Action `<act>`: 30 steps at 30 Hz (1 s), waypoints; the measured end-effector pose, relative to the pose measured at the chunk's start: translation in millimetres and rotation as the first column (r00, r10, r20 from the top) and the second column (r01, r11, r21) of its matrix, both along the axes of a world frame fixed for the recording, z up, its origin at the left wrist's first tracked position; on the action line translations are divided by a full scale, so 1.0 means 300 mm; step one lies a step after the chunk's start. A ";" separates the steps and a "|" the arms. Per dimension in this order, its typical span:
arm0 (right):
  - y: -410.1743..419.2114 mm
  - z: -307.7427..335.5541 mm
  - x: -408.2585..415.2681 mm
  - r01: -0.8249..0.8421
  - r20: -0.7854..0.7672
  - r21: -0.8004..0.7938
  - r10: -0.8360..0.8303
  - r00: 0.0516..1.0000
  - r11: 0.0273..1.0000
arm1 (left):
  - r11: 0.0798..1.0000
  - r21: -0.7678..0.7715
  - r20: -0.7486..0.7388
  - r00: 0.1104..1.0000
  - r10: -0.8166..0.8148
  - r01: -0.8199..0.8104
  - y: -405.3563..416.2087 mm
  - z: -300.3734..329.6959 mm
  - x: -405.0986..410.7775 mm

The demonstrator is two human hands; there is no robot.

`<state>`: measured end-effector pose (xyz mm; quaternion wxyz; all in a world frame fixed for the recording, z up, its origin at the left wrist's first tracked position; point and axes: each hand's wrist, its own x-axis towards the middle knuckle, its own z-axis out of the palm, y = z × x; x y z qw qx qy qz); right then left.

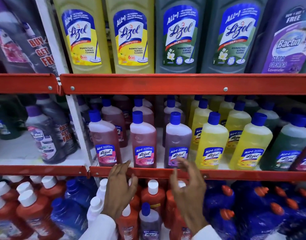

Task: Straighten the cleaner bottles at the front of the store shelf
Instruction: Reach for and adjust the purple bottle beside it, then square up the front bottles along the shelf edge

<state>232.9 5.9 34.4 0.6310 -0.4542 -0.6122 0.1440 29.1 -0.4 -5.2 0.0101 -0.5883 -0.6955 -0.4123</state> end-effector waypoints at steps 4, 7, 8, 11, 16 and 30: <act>0.024 -0.032 -0.135 -0.134 0.238 -0.199 0.180 0.955 0.971 | 0.996 0.089 0.192 0.981 -0.038 0.022 0.010 0.064 0.008; 0.064 -0.033 -0.162 -0.111 0.290 -0.326 0.212 0.933 0.939 | 0.992 0.112 0.283 0.955 -0.090 0.061 0.034 0.094 0.005; 0.076 -0.029 -0.171 -0.097 0.310 -0.343 0.210 0.927 0.934 | 0.991 0.105 0.306 0.945 -0.115 0.087 0.042 0.101 -0.002; 0.106 -0.014 -0.190 -0.086 0.372 -0.357 0.226 0.901 0.930 | 0.976 0.097 0.356 0.908 -0.219 0.197 0.064 0.112 -0.024; 0.139 -0.011 -0.193 -0.112 0.372 -0.383 0.264 0.890 0.917 | 0.964 0.092 0.371 0.890 -0.266 0.250 0.086 0.103 -0.044; 0.164 -0.042 -0.201 -0.141 0.401 -0.350 0.284 0.871 0.926 | 0.973 0.117 0.366 0.903 -0.227 0.197 0.095 0.051 -0.070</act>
